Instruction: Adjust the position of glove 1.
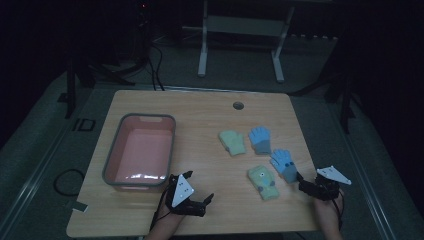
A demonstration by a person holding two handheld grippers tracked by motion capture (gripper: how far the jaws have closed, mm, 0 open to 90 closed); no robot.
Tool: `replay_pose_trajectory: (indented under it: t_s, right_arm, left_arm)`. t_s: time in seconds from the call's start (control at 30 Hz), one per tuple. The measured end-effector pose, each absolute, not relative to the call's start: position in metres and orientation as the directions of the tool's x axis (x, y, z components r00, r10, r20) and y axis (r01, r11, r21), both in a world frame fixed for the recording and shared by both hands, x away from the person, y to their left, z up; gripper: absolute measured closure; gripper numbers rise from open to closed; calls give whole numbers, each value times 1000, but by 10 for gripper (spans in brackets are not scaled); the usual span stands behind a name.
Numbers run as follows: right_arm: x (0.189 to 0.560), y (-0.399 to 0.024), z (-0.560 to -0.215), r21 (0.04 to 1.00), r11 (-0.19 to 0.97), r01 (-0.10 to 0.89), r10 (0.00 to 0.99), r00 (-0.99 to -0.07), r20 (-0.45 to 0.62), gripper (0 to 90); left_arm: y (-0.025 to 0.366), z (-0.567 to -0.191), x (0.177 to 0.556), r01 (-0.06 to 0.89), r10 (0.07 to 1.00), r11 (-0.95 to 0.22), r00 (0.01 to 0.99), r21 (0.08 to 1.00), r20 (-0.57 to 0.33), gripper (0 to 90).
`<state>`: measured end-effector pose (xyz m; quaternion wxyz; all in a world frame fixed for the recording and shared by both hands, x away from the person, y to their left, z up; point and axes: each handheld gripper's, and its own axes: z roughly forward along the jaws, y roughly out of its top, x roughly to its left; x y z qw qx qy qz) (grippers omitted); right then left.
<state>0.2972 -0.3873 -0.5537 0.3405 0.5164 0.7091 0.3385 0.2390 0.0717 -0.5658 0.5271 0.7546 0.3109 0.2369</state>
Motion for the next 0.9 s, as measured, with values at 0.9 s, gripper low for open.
replay_pose_trajectory:
  t_s: [0.9]
  right_arm:
    - [302, -371, -520, 761, 245, 601, 946, -320, -52, 114]
  left_arm:
    - [73, -566, 238, 212, 721, -244, 693, 946, 31, 0]
